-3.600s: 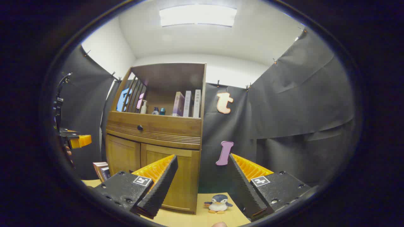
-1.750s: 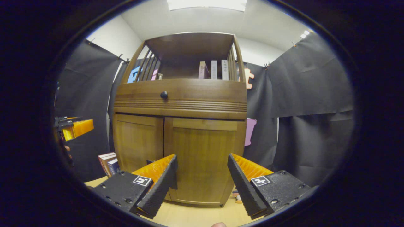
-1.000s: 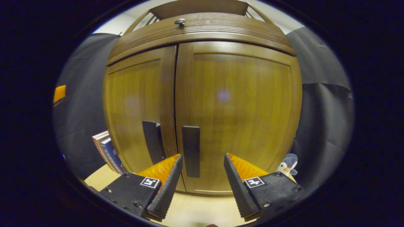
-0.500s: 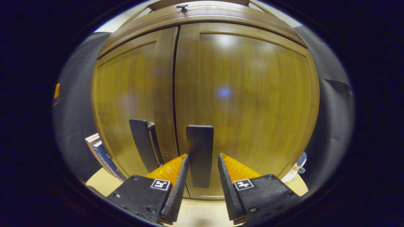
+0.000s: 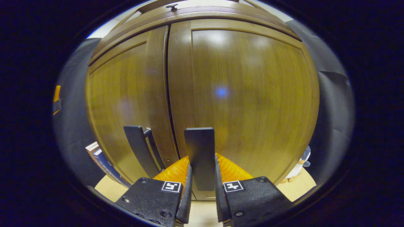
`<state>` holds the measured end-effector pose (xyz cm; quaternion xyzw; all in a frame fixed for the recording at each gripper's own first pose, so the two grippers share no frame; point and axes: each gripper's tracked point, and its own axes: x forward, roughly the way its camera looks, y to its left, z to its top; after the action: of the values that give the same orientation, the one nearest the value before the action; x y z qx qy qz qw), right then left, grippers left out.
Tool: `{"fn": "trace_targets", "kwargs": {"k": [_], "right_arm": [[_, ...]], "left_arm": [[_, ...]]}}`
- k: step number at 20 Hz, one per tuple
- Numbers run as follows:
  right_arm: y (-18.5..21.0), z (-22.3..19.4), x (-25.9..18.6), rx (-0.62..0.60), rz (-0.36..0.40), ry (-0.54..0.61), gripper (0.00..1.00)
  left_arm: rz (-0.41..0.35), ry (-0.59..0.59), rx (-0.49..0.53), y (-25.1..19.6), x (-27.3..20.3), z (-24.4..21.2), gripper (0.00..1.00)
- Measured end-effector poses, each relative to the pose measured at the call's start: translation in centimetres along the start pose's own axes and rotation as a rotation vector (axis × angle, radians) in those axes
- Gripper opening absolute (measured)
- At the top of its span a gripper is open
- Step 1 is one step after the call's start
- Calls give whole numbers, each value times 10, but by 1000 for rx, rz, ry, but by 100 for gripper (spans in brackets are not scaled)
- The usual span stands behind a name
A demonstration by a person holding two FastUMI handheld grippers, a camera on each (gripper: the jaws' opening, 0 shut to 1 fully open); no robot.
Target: Open the right door of the double-door shoe cabinet with the right hand, and open the left door with the left hand.
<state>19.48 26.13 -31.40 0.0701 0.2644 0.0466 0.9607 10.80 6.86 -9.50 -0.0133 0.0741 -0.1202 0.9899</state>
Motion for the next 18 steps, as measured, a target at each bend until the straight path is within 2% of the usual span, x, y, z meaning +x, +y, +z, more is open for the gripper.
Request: {"fn": "trace_targets", "kwargs": {"k": [4,6,12,18], "right_arm": [[-2,-2,-3,-11,-10,5,29],[-1,-3,-7,-7,21,5,28],[-13,-16,-52,-48,79,15,28],[-29,-25,-91,-38,104,15,28]], "left_arm": [[10,-21,12,-9,0,10,95],[26,-29,5,-13,1,15,95],[39,-40,16,-45,-15,12,95],[49,-23,31,-68,-5,6,95]]}}
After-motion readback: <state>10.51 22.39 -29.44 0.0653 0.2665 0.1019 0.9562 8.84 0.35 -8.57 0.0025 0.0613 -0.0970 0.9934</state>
